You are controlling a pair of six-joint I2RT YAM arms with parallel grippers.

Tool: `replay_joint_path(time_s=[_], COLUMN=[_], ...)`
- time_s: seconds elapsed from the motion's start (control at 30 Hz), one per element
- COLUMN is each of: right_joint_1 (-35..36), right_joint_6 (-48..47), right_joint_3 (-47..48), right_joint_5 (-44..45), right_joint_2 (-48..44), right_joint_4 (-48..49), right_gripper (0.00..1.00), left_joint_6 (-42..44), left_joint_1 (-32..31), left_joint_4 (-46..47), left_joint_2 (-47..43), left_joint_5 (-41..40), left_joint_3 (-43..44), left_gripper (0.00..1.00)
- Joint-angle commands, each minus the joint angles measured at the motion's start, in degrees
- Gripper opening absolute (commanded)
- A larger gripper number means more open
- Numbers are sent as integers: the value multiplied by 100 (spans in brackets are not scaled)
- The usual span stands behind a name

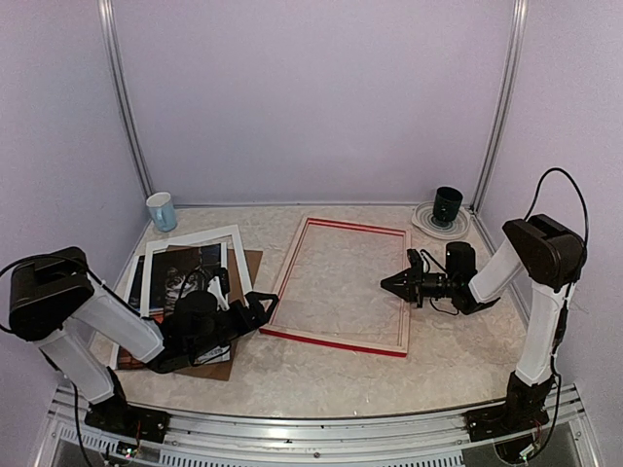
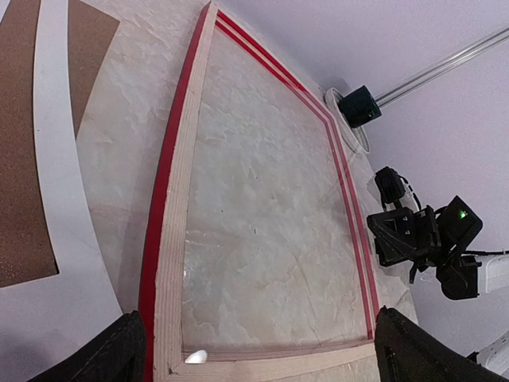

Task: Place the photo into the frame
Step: Adjust the glass panel to frame the body.

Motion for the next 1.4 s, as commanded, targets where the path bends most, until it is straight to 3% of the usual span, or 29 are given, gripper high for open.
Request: replay_joint_path(time_s=[0.0, 0.4, 0.63, 0.8, 1.13, 1.37], right_joint_1=[-37, -38, -61, -122, -398, -435], right_joint_6=[11, -180, -499, -521, -523, -686], right_joint_3=[43, 178, 403, 603, 1067, 1600], right_joint_5=[25, -22, 6, 71, -80, -256], right_joint_2=[52, 20, -50, 20, 221, 581], right_joint_4=[198, 39, -679, -1141, -1670, -2079], right_gripper=[1, 4, 30, 40, 47, 46], left_joint_6=[-6, -1, -4, -9, -10, -33], left_joint_1=[-57, -77, -77, -85, -86, -98], left_joint_4=[132, 160, 160, 169, 194, 236], left_joint_2=[109, 165, 164, 163, 147, 171], left_joint_5=[32, 42, 33, 33, 24, 33], left_joint_3=[83, 103, 97, 96, 53, 36], left_gripper=[99, 99, 99, 99, 99, 99])
